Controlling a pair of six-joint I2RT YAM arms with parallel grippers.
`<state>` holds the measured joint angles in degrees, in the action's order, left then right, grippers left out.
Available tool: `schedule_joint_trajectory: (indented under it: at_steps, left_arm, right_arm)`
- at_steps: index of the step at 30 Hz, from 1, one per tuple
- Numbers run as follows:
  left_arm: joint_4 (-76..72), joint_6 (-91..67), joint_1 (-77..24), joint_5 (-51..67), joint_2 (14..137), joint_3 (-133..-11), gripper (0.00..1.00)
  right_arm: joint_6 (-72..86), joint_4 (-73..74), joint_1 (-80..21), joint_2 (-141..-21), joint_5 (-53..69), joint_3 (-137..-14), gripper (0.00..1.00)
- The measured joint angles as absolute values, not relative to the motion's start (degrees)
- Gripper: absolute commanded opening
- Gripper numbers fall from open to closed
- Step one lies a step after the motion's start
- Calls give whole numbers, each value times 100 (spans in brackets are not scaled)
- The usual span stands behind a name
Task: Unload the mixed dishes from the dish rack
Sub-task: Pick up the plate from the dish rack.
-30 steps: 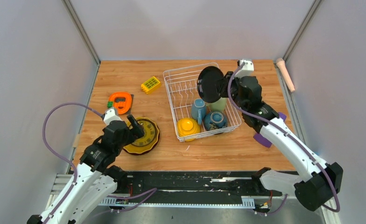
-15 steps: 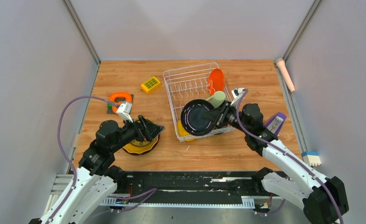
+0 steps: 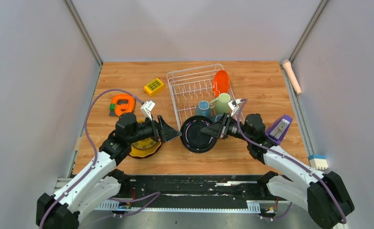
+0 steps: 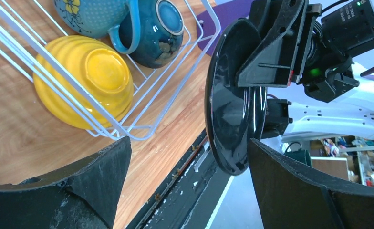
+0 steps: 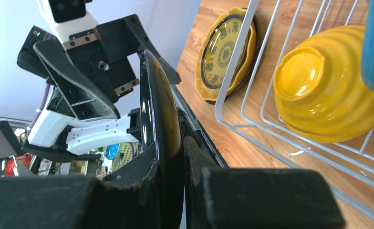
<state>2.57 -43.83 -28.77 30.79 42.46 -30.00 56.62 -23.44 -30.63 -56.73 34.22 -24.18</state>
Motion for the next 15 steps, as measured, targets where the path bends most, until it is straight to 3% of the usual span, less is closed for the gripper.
schedule_joint_trajectory:
  at_steps: [8, 15]
  left_arm:
    - [-405, -4458, -2906, 3579, 4934, -3000, 95]
    - [-794, -4462, -3009, 3743, 5113, -3000, 85]
  right_arm:
    - [5695, -2477, -3114, -6038, 3677, -2469, 0]
    - [5697, -2613, -3214, -6309, 3800, -2635, 0]
